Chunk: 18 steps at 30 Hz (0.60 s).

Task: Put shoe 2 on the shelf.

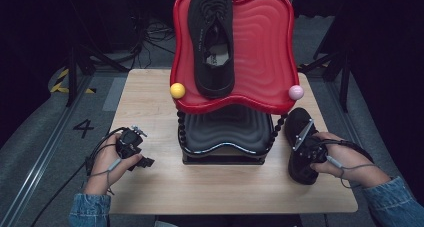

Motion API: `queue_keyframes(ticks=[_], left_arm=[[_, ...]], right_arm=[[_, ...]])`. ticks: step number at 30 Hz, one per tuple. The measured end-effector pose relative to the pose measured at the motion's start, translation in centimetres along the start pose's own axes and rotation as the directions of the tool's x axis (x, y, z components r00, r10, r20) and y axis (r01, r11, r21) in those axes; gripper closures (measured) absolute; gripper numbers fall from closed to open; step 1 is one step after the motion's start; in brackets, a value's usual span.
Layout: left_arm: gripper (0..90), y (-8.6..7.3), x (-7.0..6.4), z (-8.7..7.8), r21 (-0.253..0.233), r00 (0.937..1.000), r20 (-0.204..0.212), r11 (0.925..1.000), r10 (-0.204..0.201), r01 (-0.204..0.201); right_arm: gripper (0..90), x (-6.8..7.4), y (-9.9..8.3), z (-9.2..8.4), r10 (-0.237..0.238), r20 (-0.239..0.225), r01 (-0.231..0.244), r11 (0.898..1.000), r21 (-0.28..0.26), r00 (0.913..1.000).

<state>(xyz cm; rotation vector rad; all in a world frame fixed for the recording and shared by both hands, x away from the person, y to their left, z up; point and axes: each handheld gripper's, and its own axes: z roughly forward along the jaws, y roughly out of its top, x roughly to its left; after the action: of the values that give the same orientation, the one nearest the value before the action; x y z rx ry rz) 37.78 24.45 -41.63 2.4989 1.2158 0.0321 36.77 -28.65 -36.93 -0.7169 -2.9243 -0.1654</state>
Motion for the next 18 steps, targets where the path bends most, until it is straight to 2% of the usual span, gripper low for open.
queue_keyframes(ticks=[3, 4, 6, 7, 8, 9, 11, 12, 17, 18], left_arm=[[29.8, 0.0, -0.1, 0.0, -0.001, 1.0, -0.001, 1.0, 0.005, -0.005], [29.1, -0.1, -0.1, 0.0, -0.003, 0.9999, -0.014, 1.0, 0.006, -0.006], [28.8, -0.3, 0.0, 0.0, -0.002, 1.0, -0.002, 1.0, 0.001, -0.001], [28.8, -0.4, 0.1, -0.1, 0.001, 0.9998, -0.016, 1.0, 0.007, -0.007], [28.7, -0.4, 0.1, -0.1, -0.002, 1.0, -0.009, 1.0, 0.0, 0.0], [28.7, -0.5, 0.2, -0.1, -0.005, 1.0, -0.001, 1.0, -0.002, 0.002], [28.7, -0.6, 0.2, -0.1, -0.006, 0.9998, -0.015, 0.9999, -0.011, 0.011], [28.7, -0.5, 0.2, -0.1, -0.006, 0.9999, -0.016, 1.0, -0.004, 0.004], [28.7, -0.6, 0.1, -0.1, -0.009, 1.0, 0.005, 0.9999, -0.006, 0.006], [28.7, -0.6, 0.1, -0.1, -0.01, 1.0, -0.006, 0.9999, -0.005, 0.005]], right_arm=[[84.7, 0.2, 0.0, -1.3, -0.013, 0.021, 0.013, 1.0, -0.013, 0.9997], [84.3, 0.3, 0.1, -1.9, -0.018, 0.034, 0.019, 1.0, -0.014, 0.9993], [83.9, 0.5, 0.2, -2.7, -0.015, 0.041, 0.016, 0.999, -0.028, 0.9991], [83.7, 0.7, 0.2, -3.2, -0.016, 0.048, 0.017, 0.999, -0.03, 0.9987], [83.5, 0.8, 0.3, -3.9, -0.017, 0.061, 0.019, 0.999, -0.031, 0.998], [83.5, 0.9, 0.3, -4.2, -0.018, 0.059, 0.021, 0.999, -0.038, 0.9981], [83.5, 1.1, 0.3, -5.3, -0.018, 0.071, 0.022, 0.999, -0.048, 0.9973], [83.5, 1.2, 0.4, -5.8, -0.018, 0.062, 0.021, 0.998, -0.054, 0.9979], [83.4, 1.5, 0.4, -7.7, -0.026, 0.088, 0.033, 0.997, -0.075, 0.9958], [83.3, 1.6, 0.4, -8.2, -0.026, 0.095, 0.034, 0.996, -0.077, 0.9952]])
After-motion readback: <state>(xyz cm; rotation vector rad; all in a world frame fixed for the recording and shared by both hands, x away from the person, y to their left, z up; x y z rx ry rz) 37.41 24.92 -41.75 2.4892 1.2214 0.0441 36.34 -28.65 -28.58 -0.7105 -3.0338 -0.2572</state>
